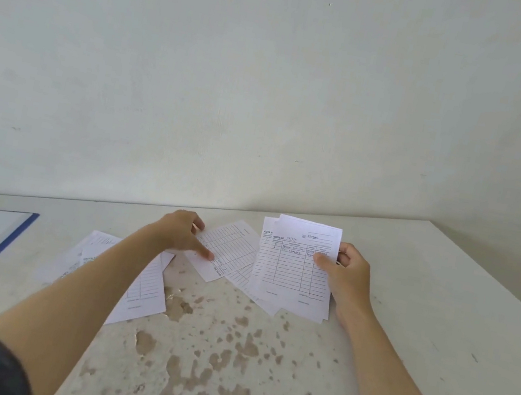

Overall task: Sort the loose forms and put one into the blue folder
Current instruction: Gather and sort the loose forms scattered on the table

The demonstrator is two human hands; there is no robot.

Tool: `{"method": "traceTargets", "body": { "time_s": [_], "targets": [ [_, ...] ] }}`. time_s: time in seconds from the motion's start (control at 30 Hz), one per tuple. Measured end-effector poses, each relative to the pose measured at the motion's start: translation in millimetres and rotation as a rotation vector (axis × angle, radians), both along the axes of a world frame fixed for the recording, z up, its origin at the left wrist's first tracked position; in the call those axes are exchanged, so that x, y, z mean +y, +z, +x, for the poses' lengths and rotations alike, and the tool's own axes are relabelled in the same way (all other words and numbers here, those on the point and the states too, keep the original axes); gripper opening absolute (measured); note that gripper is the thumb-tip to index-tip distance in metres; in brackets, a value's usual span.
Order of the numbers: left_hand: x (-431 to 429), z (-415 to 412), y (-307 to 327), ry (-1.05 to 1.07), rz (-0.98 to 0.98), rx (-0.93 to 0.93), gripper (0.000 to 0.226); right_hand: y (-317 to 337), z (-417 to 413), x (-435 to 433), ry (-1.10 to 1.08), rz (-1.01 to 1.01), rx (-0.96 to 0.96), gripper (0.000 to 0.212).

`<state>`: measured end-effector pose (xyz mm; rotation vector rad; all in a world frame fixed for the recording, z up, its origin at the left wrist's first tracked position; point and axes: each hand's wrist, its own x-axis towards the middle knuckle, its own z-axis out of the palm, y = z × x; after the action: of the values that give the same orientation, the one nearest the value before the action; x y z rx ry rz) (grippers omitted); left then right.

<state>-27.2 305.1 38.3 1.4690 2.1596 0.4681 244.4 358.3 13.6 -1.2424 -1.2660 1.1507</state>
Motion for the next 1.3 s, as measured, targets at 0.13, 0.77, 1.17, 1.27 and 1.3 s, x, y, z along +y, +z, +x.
{"method": "traceTargets", "body": {
  "time_s": [0.13, 0.77, 1.17, 1.27, 1.3],
  "targets": [
    [9, 2, 5, 0.036, -0.085, -0.037, 0.069, 1, -1, -2, 0.005, -0.007, 0.001, 0.015],
    [-27, 15, 12, 0.552, 0.555, -0.846, 0.043, 5, -1, -6, -0.010, -0.030, 0.090, 0.015],
    [-128, 5, 85, 0.195, 0.664, -0.496, 0.020, 56, -8, -58, 0.076, 0.062, 0.178, 0.014],
    [-151, -6, 105, -0.027, 0.480, -0.351, 0.020, 70, -14, -72, 0.105, 0.096, 0.189, 0.015],
    [-157, -8, 110, -0.084, 0.410, -0.292, 0.025, 74, -16, -76, 0.114, 0.106, 0.191, 0.015]
  ]
}}
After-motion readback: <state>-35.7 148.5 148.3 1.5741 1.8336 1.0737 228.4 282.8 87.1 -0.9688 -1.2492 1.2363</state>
